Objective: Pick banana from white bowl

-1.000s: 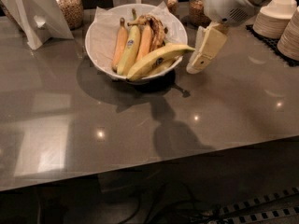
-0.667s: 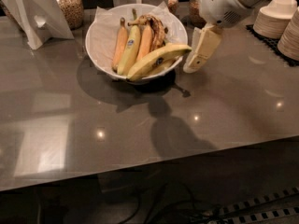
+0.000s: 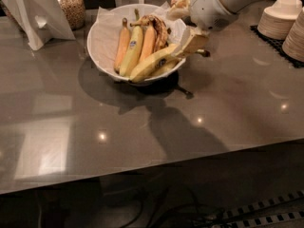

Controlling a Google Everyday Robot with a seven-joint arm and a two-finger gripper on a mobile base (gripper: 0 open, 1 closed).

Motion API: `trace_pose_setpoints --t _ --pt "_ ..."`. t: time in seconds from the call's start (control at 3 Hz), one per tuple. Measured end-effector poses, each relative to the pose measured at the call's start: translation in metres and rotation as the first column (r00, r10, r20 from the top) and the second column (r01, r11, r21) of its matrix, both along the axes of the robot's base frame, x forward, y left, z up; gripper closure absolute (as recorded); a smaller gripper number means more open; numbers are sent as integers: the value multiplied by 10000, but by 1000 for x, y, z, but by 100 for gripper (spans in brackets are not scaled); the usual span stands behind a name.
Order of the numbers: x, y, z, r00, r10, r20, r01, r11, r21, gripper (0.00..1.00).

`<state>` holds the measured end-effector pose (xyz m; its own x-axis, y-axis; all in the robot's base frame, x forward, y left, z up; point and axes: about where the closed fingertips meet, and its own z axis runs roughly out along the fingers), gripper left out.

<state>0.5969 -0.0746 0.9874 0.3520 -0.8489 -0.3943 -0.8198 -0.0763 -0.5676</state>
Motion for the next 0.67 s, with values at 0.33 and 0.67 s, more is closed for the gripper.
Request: trace_pose_setpoints --t 0.33,0.67 --pt "8 4 -10 9992 389 -14 -390 9991 -176 44" --pt "14 9 -20 9975 686 -147 -690 9973 -263 41"
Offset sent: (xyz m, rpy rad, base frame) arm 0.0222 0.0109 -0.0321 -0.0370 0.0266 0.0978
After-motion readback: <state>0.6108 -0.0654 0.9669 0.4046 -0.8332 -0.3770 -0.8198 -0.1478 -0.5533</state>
